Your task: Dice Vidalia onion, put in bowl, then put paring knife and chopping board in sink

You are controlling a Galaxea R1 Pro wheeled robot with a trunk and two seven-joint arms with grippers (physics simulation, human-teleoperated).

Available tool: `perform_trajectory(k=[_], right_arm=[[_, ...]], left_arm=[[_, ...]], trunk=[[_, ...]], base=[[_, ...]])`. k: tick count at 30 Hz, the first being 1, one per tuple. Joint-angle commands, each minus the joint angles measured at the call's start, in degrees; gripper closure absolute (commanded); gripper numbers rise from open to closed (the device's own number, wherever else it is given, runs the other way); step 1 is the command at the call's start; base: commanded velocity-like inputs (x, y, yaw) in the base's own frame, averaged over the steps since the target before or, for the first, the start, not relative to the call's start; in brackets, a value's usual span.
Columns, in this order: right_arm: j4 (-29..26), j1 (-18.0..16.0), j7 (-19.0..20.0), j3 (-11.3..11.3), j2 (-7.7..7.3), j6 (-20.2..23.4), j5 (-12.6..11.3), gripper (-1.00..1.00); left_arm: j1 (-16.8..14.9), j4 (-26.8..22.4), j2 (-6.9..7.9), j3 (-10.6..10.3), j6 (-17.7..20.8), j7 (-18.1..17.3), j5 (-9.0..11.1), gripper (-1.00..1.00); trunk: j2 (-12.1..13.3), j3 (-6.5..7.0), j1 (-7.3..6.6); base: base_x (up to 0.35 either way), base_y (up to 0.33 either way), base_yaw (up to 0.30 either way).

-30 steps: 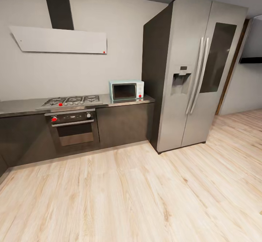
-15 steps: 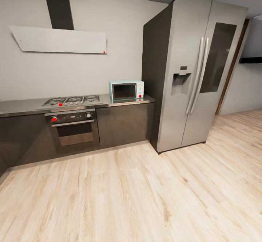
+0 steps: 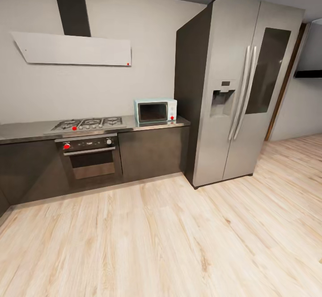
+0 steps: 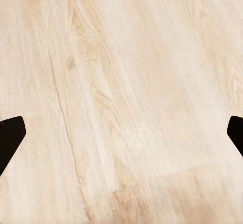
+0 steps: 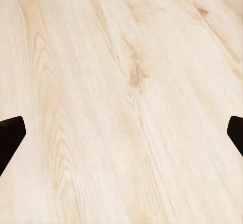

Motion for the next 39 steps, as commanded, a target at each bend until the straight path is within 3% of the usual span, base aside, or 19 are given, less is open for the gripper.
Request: perform_trajectory(k=[1, 13, 35, 39], right_arm=[[0.04, -0.04, -0.24, 0.06, 0.00, -0.19, 0.06, -1.00], [0.08, -0.03, -0.32, 0.12, 0.08, -0.44, 0.06, -1.00], [0.18, -0.03, -0.43, 0.06, 0.08, -0.44, 0.06, -1.00], [2.70, -0.02, -0.43, -0.05, 0.15, -0.69, 0.06, -1.00]], left_arm=[[0.02, 0.02, 0.33, 0.03, -0.50, 0.02, 0.04, -1.00], [0.02, 1.28, 0.83, 0.04, -2.41, 0.02, 0.17, -1.00], [0.02, 1.46, 0.75, 0.04, -2.62, 0.02, 0.08, -1.00], [0.02, 1.63, 0.73, 0.04, -2.62, 0.02, 0.08, -1.00]], trunk=[[-0.03, -0.05, 0.00], [-0.03, -0.05, 0.00], [-0.03, -0.05, 0.00], [-0.03, -0.05, 0.00]], base=[[0.000, 0.000, 0.000], [0.000, 0.000, 0.052], [0.000, 0.000, 0.282], [0.000, 0.000, 0.291]])
